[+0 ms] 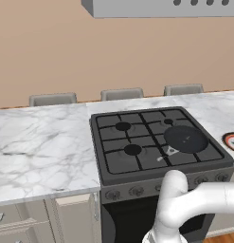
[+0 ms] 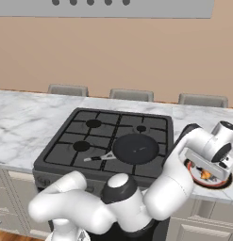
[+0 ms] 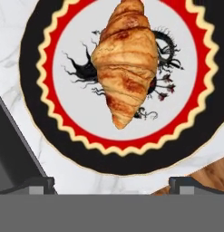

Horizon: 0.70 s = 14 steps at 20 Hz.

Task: Pick the croissant and place it on the pan. Then turn on the stove to warm the croissant.

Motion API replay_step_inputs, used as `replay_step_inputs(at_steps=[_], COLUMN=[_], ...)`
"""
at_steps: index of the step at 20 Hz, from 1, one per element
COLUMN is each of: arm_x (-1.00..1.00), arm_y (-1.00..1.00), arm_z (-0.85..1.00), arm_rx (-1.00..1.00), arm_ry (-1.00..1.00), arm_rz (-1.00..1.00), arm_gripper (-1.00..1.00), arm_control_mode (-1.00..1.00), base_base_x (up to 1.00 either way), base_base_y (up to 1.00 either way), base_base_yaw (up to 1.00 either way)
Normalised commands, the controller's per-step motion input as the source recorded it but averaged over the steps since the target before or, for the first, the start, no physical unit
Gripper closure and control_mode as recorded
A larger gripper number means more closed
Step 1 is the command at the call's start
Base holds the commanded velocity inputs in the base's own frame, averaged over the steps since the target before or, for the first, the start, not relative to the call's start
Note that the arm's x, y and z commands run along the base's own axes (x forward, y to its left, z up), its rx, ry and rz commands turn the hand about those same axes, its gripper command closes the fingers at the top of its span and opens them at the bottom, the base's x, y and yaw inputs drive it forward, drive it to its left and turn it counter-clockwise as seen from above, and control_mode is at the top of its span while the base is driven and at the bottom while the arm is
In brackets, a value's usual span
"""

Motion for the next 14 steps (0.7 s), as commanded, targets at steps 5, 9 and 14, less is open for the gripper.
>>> replay_step_inputs(at_steps=[5, 9, 14], arm_x=[0.09, 0.07, 0.04], arm_y=[-0.08, -0.03, -0.04], arm_z=[-0.05, -0.12, -0.19], arm_rx=[0.02, 0.02, 0.02], arm_ry=[0.00, 0.00, 0.00], arm_rz=[0.00, 0.00, 0.00], arm_gripper=[-1.00, -1.00, -1.00], arm_control_mode=[-1.00, -1.00, -1.00], base_base_x=[0.00, 0.00, 0.00], base_base_y=[0.00, 0.00, 0.00], base_base_yaw=[0.00, 0.00, 0.00])
